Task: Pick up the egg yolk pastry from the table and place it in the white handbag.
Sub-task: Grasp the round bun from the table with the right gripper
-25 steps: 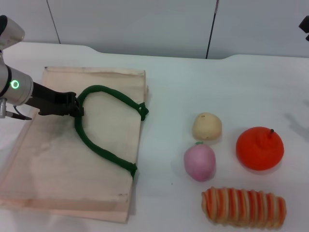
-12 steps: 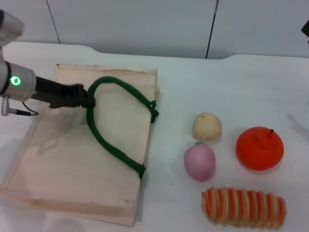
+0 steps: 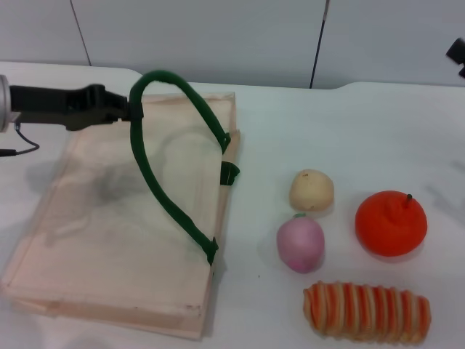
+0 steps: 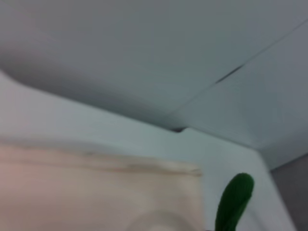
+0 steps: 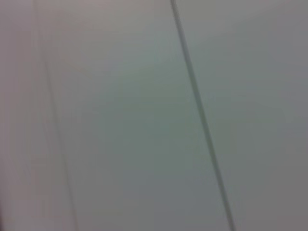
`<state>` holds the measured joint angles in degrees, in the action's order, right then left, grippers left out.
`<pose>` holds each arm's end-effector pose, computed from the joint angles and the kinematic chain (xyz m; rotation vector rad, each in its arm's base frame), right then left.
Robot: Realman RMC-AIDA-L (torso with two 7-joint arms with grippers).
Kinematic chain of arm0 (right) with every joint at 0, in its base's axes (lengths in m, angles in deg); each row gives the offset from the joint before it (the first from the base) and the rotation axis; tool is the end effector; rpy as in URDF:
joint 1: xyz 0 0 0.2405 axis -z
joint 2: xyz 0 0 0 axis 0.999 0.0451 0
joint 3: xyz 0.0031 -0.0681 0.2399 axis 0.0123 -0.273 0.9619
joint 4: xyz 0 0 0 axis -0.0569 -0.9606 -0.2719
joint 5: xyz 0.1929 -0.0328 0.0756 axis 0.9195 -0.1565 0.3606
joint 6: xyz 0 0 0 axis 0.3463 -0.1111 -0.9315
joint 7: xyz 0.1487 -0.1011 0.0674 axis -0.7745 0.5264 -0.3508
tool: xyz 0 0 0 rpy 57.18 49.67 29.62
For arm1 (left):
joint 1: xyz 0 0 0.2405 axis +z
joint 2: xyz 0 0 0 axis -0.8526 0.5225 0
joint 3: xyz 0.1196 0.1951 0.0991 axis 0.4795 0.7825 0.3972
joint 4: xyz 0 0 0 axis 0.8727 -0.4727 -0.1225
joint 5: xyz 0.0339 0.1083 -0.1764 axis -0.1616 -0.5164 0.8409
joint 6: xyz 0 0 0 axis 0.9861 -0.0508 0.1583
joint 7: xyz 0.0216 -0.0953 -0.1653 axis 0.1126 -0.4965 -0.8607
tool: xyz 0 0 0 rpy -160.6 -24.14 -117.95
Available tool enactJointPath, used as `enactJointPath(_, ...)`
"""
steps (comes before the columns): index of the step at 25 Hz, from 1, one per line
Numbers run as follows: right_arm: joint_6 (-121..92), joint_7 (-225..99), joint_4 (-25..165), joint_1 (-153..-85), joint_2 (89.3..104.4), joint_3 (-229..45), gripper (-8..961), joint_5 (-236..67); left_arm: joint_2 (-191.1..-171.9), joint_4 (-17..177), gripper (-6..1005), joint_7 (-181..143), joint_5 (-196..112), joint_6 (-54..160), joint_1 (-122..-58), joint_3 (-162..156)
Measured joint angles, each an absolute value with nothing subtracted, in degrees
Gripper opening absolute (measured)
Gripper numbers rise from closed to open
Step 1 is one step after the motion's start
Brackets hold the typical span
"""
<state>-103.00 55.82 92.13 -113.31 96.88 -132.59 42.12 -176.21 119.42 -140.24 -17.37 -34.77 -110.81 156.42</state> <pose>0.2501 0.3920 0.0551 -2.0737 0.5321 1.1146 -0.2541 0.4086 0.0516 -2.2459 -1.6900 -0.6544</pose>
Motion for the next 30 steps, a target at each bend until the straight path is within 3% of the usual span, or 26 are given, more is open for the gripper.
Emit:
enactJointPath(6,-105.62,48.48,98.29,-114.39,95.89,-132.54,816,29.55,-176.19,121.00,125,-138.68,-11.31,-42.71,-109.98,156.42)
enactJointPath(15,-105.74,35.38,116.03,-117.74,100.06,-133.12,814,6.69,-175.62,121.06,123,-137.88,-3.77,-51.47,-109.31,156.42)
enactJointPath(30,-92.26,25.15,114.72,-126.11,100.43,-147.97,811,-8.61,-174.99,121.07,122,-138.72,1.17,-54.97,-107.94,156.42)
